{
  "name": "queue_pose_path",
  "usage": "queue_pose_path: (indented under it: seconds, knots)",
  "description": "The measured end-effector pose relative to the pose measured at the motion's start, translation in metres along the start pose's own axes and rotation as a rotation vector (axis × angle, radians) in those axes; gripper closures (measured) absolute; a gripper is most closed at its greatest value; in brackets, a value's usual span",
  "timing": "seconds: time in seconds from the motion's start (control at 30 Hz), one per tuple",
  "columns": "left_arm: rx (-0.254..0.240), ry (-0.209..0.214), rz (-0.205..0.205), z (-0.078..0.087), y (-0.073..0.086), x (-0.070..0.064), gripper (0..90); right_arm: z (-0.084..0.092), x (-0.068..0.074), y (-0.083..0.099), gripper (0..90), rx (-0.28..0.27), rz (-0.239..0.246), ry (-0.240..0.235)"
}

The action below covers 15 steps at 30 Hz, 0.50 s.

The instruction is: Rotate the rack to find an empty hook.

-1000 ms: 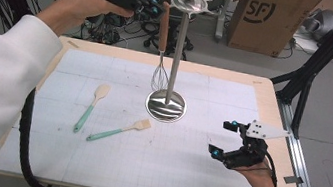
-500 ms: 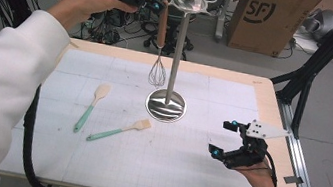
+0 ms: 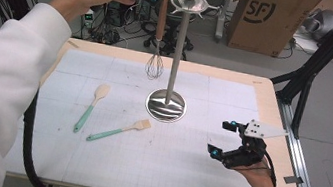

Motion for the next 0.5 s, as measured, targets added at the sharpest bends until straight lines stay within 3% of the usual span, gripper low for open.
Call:
queue_pose_path:
  seconds: [0.5]
  knots:
    - [0.014, 0.013, 0.01, 0.018, 0.011, -0.027, 90.0, 0.005, -0.001, 0.0, 0.3, -0.013, 0.001, 0.011]
Point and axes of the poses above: each handheld gripper's, and its own axes: z roughly backward along the jaws, y roughly out of its underside, x roughly to its left, the point moved 7 cm from there along -z, roughly forward along the jaws, and after that the axes turned 1 degree about -x, right-handed, at the moved point
